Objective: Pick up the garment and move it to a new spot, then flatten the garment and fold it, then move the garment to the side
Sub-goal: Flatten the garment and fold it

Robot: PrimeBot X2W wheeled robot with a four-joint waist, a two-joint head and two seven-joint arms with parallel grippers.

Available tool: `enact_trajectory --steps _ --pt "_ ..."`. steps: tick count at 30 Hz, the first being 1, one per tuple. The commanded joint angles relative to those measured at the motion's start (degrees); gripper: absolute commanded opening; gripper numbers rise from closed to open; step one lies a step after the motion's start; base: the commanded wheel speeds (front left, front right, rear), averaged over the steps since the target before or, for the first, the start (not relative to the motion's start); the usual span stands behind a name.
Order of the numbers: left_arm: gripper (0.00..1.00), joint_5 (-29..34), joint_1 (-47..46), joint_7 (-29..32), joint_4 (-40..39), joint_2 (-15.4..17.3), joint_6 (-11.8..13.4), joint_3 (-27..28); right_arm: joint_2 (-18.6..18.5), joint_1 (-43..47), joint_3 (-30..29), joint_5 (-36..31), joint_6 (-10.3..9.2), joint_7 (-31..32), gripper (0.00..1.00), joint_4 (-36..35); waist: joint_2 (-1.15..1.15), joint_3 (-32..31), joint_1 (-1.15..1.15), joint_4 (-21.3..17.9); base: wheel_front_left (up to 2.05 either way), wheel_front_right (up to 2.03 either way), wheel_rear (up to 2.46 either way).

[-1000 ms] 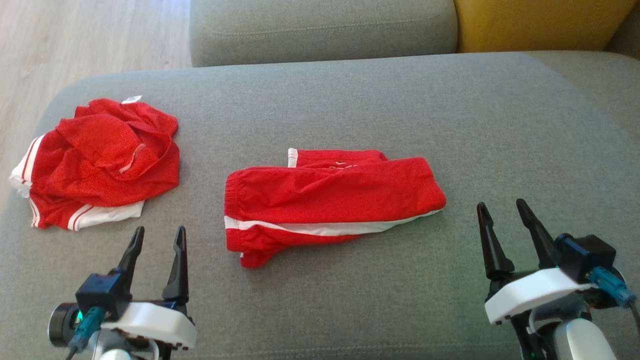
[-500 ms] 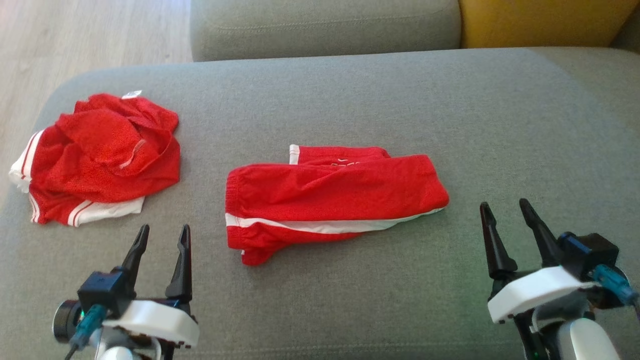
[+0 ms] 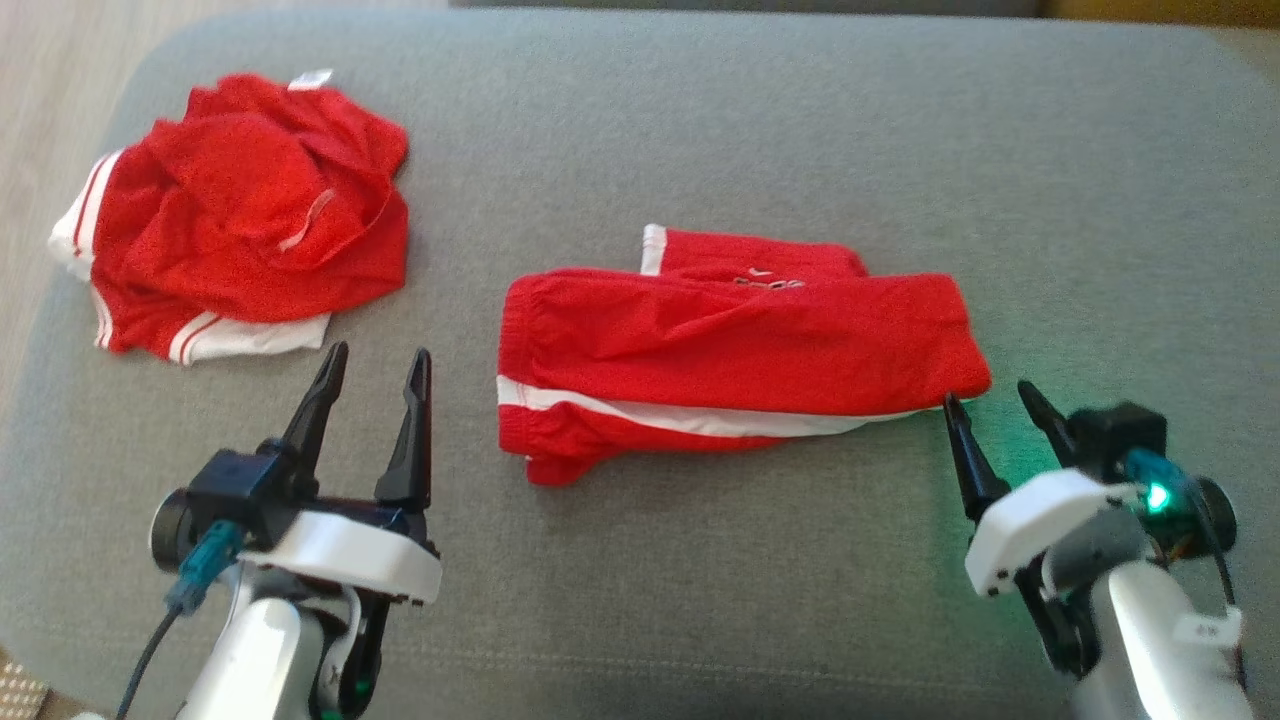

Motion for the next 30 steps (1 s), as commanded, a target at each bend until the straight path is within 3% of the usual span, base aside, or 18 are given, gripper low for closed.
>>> enact_trajectory --steps 1,5,6,7,8,13,18,25,30 --pt "1.00 0.51 -2.88 -0.70 -1.25 0.34 -0.37 2.49 -0.99 -2.66 1.78 -0.63 -0.04 -0.06 1.00 -0.72 0.00 1.73 0.00 1.36 0.00 0.00 0.00" --pt "1.00 1.31 -3.99 -0.70 -0.65 -0.48 -1.51 3.32 -1.91 -6.01 3.26 0.13 -0.04 0.17 1.00 3.63 0.00 3.01 0.00 1.88 0.00 0.00 0.00" --pt "1.00 1.50 -4.10 -0.70 -0.50 -0.66 -1.74 3.57 -2.14 -6.54 3.52 0.43 -0.04 0.14 0.73 4.43 0.00 3.14 0.00 1.92 0.00 0.00 0.00" --pt "1.00 1.69 -4.18 -0.70 -0.36 -0.84 -1.94 3.83 -2.37 -6.90 3.81 0.73 -0.04 0.08 0.31 5.14 0.00 3.24 0.00 1.92 0.00 0.00 0.00" --pt "1.00 1.90 -4.21 -0.70 -0.24 -1.00 -2.11 4.10 -2.46 -7.10 4.08 1.34 -0.04 0.11 0.00 5.71 0.00 3.31 0.00 1.87 0.00 0.00 0.00" --pt "1.00 2.88 -3.92 -0.70 -0.13 -1.69 -2.76 5.52 -3.19 -6.32 4.80 3.43 -0.04 -1.17 0.00 4.45 0.00 3.20 0.00 0.91 0.00 0.00 0.00" --pt "1.00 3.63 -3.29 -0.70 -0.29 -2.13 -3.35 6.83 -2.38 -1.96 3.35 4.81 -0.04 -1.56 0.00 -3.12 0.00 2.78 0.00 -0.78 0.00 0.00 0.00" --pt "1.00 4.51 -3.33 -0.70 -0.55 -2.78 -4.19 7.94 0.51 5.92 -0.67 5.22 -0.04 4.02 0.00 -16.32 0.00 3.40 0.00 -2.42 0.00 0.00 0.00" --pt "1.00 5.03 -4.37 -0.70 -0.53 -3.47 -5.09 8.16 1.63 5.98 -1.87 5.87 -0.04 7.68 0.00 -21.61 0.00 4.60 0.00 -1.91 0.00 0.00 0.00"
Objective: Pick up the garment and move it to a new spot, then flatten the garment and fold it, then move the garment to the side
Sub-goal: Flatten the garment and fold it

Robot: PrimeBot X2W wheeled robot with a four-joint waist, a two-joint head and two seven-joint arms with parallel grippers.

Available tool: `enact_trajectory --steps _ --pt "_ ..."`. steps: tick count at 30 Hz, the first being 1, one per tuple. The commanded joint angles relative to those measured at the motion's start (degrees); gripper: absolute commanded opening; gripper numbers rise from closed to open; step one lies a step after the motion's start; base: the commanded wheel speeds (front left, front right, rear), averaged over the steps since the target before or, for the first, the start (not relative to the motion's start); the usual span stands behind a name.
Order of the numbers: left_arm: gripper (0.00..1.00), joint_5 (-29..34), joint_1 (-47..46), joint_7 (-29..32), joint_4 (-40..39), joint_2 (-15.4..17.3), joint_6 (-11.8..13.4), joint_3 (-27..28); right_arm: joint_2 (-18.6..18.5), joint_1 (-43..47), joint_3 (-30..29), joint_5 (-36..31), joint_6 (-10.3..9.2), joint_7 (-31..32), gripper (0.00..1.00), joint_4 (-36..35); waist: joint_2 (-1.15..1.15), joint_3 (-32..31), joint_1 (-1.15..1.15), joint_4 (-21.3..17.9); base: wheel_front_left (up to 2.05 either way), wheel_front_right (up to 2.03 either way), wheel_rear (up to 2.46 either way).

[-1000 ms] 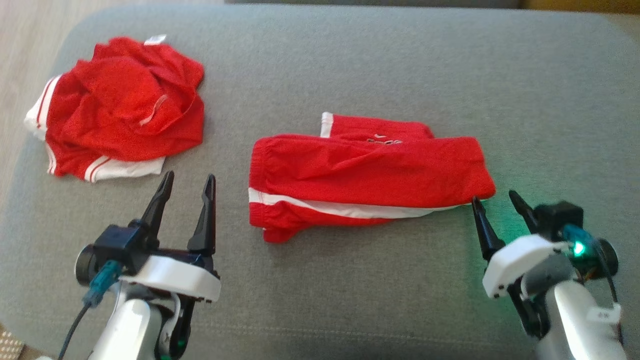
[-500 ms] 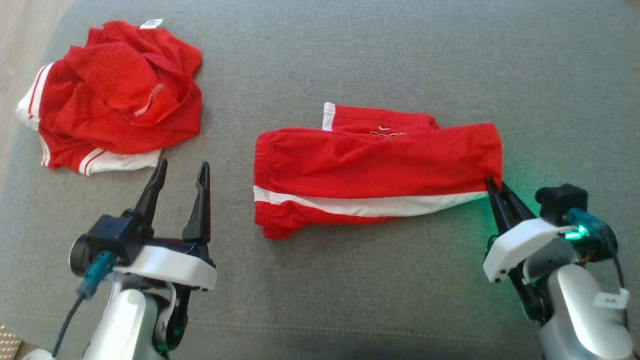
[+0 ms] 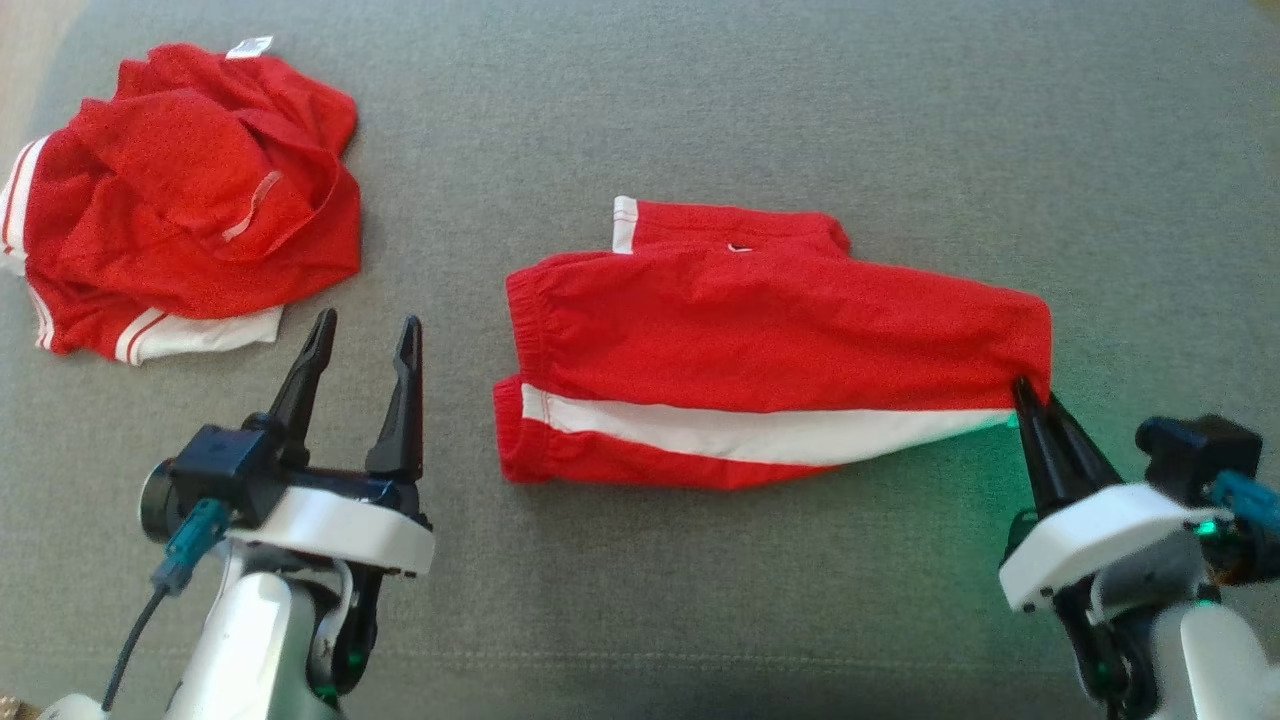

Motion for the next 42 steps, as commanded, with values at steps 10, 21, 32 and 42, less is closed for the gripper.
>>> enact_trajectory --steps 10,21,32,42 --pt "1.00 1.22 -5.47 -0.70 -1.21 -1.41 -2.17 2.34 0.42 -12.93 1.96 1.95 -0.04 2.06 0.00 2.62 0.00 4.43 0.00 4.73 0.00 0.00 0.00" --pt "1.00 2.09 -6.70 -0.70 -0.11 -3.08 -3.56 3.01 -0.01 -19.31 0.54 1.53 -0.04 -1.87 1.00 14.77 0.00 5.43 0.00 6.70 0.00 0.00 0.00" --pt "1.00 3.23 -3.10 -0.70 0.24 -2.88 -3.53 5.76 0.44 -10.04 0.90 1.55 -0.04 -8.70 1.00 4.66 0.00 0.93 0.00 1.53 0.00 0.00 0.00" --pt "1.00 3.80 1.46 -0.54 0.85 -1.92 -3.01 6.35 0.55 -4.22 2.97 -2.36 -0.04 -9.45 1.00 -3.46 0.00 -4.26 0.00 -1.51 0.00 0.00 0.00"
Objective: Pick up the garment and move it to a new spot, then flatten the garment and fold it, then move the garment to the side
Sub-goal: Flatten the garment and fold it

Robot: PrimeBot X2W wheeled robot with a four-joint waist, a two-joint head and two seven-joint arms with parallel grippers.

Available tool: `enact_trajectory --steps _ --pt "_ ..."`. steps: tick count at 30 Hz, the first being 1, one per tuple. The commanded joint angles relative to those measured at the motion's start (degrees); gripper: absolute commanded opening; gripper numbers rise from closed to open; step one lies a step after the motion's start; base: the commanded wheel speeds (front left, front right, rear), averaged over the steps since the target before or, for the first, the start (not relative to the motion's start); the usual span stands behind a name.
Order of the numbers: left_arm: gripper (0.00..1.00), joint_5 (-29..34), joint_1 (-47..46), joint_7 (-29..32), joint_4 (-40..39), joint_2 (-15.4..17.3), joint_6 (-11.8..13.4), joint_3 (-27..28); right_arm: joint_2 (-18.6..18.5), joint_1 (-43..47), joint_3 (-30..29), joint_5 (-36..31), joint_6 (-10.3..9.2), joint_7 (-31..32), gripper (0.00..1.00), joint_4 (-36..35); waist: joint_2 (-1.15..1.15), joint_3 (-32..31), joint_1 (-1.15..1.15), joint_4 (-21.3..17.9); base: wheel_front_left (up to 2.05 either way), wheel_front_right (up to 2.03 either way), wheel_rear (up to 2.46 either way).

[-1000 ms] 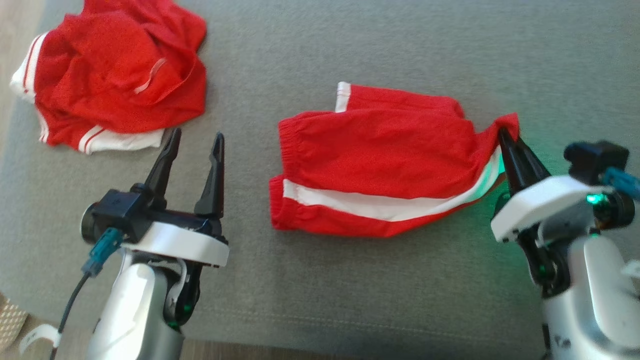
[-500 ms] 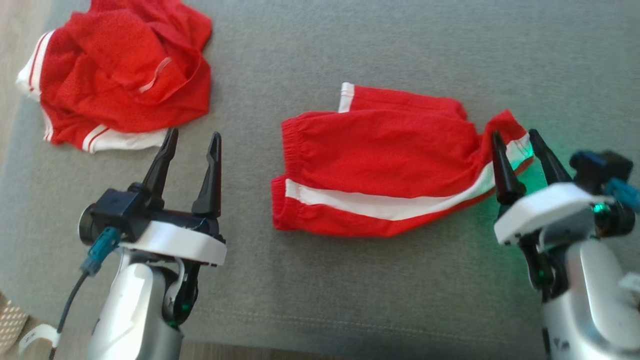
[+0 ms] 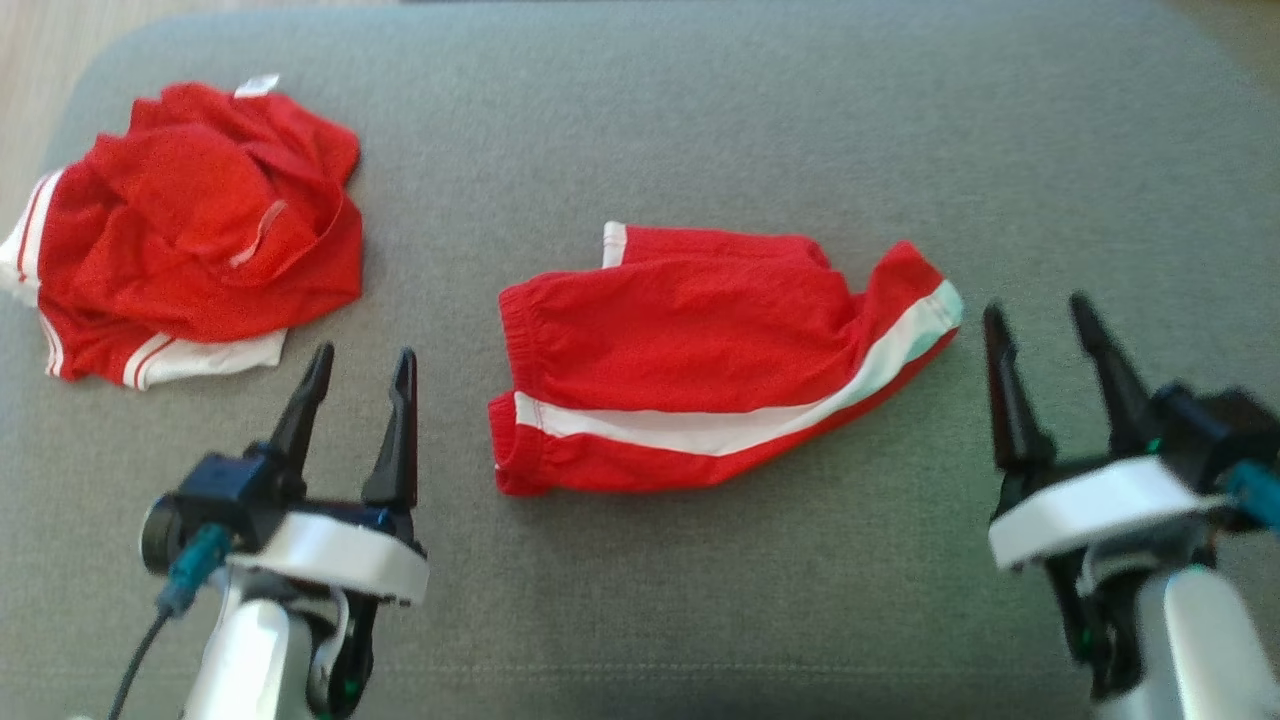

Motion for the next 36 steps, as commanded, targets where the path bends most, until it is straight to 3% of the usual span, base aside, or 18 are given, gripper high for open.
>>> enact_trajectory --steps 1,12,24,28,36 --pt "1.00 0.29 0.07 -0.33 -1.51 1.17 0.49 2.04 0.00 0.63 1.86 -0.50 -0.04 -0.14 1.00 -2.36 0.00 -1.36 0.00 -0.90 0.00 0.00 0.00" --pt "1.00 -0.59 4.13 2.67 -2.91 1.12 1.22 1.00 0.04 4.42 3.30 0.42 -0.04 -0.57 1.00 -2.70 0.00 -4.10 0.00 -1.89 0.00 0.00 0.00" --pt "1.00 -0.57 2.04 4.38 -3.81 1.84 0.51 -0.91 0.04 4.31 2.86 1.08 -0.04 -0.30 1.00 -3.06 0.00 -3.61 0.00 -1.78 0.00 0.00 0.00" --pt "1.00 -2.08 -1.63 8.05 -2.86 1.83 -1.11 -3.34 0.05 3.92 3.01 1.35 -0.04 -0.37 1.00 -3.19 0.00 -2.92 0.00 -1.79 0.00 0.00 0.00" --pt "1.00 -11.20 -4.59 20.36 2.45 2.49 -2.72 -6.74 0.05 3.26 4.50 2.07 -0.04 -0.75 1.00 -2.43 0.00 -1.60 0.00 -3.86 0.00 0.00 0.00"
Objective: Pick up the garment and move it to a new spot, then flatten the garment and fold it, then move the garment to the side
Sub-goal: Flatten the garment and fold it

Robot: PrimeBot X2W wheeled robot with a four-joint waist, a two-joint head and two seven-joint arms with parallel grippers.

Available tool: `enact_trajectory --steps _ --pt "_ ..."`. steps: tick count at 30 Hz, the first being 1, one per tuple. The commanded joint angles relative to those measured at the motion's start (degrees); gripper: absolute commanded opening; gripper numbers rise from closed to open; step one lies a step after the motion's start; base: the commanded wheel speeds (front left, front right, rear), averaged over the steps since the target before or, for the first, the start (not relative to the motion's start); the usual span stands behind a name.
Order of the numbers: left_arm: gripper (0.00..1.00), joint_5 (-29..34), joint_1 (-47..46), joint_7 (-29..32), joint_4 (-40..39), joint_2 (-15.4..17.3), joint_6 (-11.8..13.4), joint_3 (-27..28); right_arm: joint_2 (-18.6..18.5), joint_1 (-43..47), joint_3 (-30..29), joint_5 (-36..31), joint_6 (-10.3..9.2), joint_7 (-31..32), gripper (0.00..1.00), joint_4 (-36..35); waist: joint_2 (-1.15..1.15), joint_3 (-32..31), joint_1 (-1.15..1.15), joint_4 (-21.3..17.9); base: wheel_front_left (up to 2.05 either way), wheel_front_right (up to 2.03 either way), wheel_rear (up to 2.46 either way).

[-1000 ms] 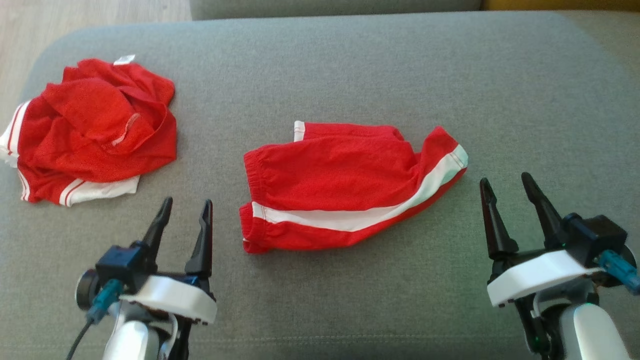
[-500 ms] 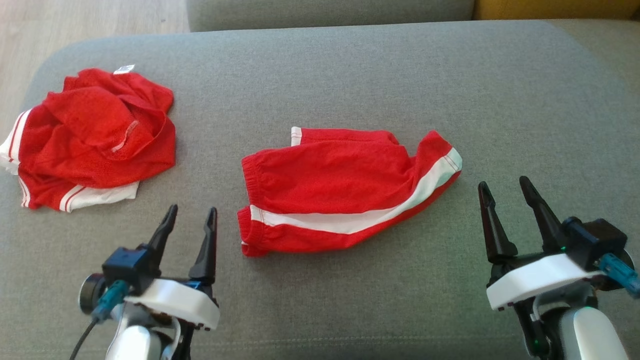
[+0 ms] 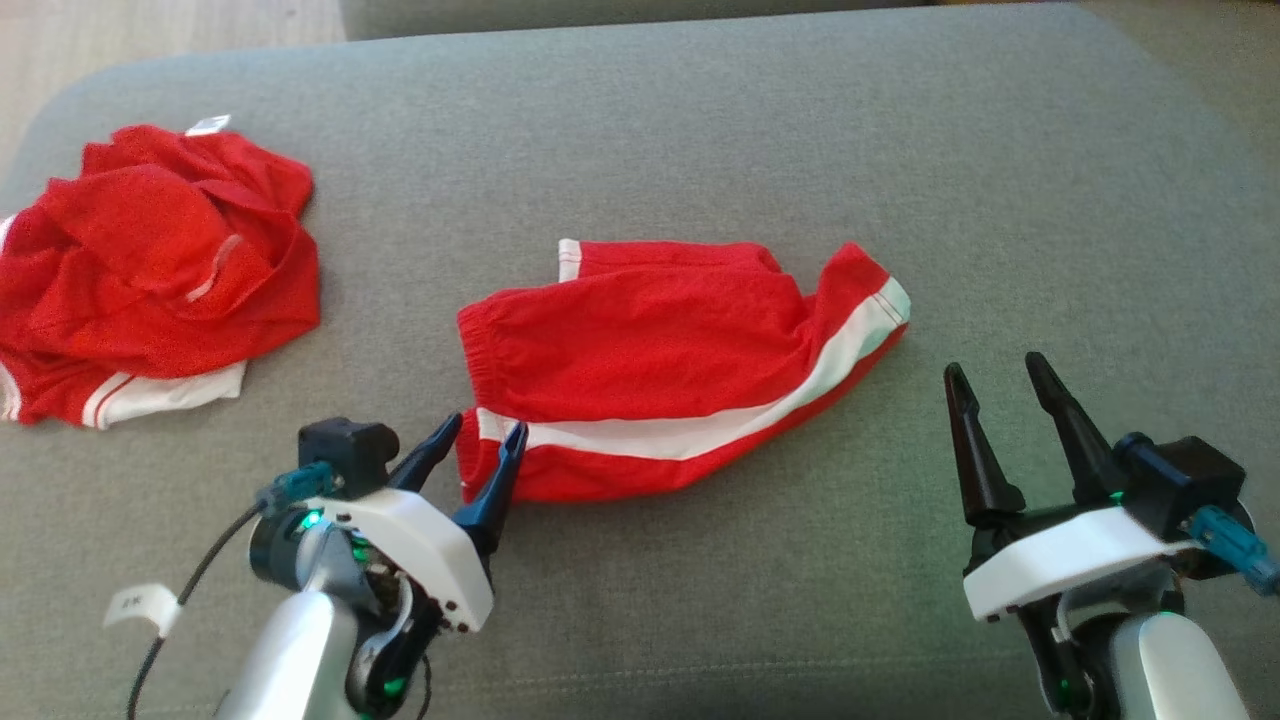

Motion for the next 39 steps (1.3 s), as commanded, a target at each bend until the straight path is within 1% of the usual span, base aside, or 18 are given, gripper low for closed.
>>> enact_trajectory --steps 1,5,6,7,8,15,19,21,22,28,31,34,37,38,39 --pt "1.00 -0.86 -2.19 1.07 -1.73 1.84 -0.16 1.45 -0.19 -1.61 1.37 0.45 -0.04 -0.76 1.00 -1.83 0.00 0.47 0.00 -0.59 0.00 0.00 0.00" --pt "1.00 -2.73 -1.94 2.40 -2.60 2.67 -0.25 0.83 -0.19 -1.45 0.89 0.49 -0.04 -0.97 1.00 -1.67 0.00 0.85 0.00 -1.03 0.00 0.00 0.00" --pt "0.89 -3.05 -1.77 2.50 -3.00 2.83 -0.26 0.73 -0.19 -1.42 0.80 0.55 -0.04 -0.99 1.00 -1.63 0.00 0.90 0.00 -1.10 0.00 0.00 0.00" --pt "0.44 -3.44 -1.54 2.69 -3.43 2.96 -0.27 0.57 -0.19 -1.41 0.74 0.57 -0.04 -1.01 1.00 -1.59 0.00 0.93 0.00 -1.15 0.00 0.00 0.00" --pt "0.00 -3.89 -1.27 3.18 -3.78 3.15 -0.29 0.31 -0.19 -1.41 0.66 0.57 -0.04 -1.02 1.00 -1.55 0.00 0.95 0.00 -1.16 0.00 0.00 0.00" --pt "0.00 -4.15 -0.58 3.15 -7.09 4.53 0.00 0.10 -0.19 -2.31 -1.00 0.08 -0.04 -0.60 1.00 -0.69 0.00 1.27 0.00 -0.55 0.00 0.00 0.00" --pt "0.00 -3.81 -0.96 2.92 -8.33 4.74 0.31 -0.06 -0.41 -4.51 -3.13 -0.99 -0.04 0.23 1.00 2.18 0.00 2.39 0.00 0.78 0.00 0.00 0.00" --pt "0.00 -3.82 -1.57 2.72 -8.60 4.64 0.30 -0.20 -1.24 -6.34 -3.20 -1.01 -0.04 0.92 1.00 4.34 0.00 3.32 0.00 1.56 0.00 0.00 0.00" --pt "0.00 -3.82 -1.57 2.72 -8.60 4.64 0.30 -0.20 -1.24 -6.34 -3.20 -1.01 -0.04 0.92 1.00 4.34 0.00 3.32 0.00 1.56 0.00 0.00 0.00" --pt "0.00 -3.75 -3.99 1.61 -8.28 4.20 0.15 -1.37 -4.77 -13.01 1.33 1.06 -0.04 3.37 1.00 11.90 0.00 6.06 0.00 3.83 0.00 0.00 0.00" --pt "0.00 -3.84 -5.17 0.95 -7.62 3.97 0.04 -2.25 -5.96 -14.63 3.23 2.00 -0.04 5.36 1.00 15.24 0.00 6.93 0.00 4.89 0.00 0.00 0.00" --pt "0.00 -3.99 -5.98 0.19 -6.95 3.81 -0.04 -2.92 -6.07 -14.44 3.54 2.72 -0.04 7.27 1.00 16.74 0.00 7.42 0.00 5.50 0.00 0.00 0.00" --pt "0.00 -4.21 -6.49 -0.89 -6.12 3.76 -0.08 -3.25 -5.04 -12.93 2.67 3.93 -0.04 8.98 1.00 16.70 0.00 7.94 0.00 5.51 0.00 0.00 0.00" --pt "0.00 -4.25 -6.59 -1.14 -5.93 3.79 -0.08 -3.24 -4.85 -12.61 2.64 3.98 -0.04 9.37 0.40 16.56 0.00 8.08 0.00 5.37 0.00 0.00 0.00" --pt "0.00 -4.28 -6.69 -1.37 -5.71 3.80 -0.08 -3.24 -4.60 -12.28 2.57 4.15 -0.04 9.74 0.00 16.45 0.00 8.16 0.00 5.26 0.00 0.00 0.00"
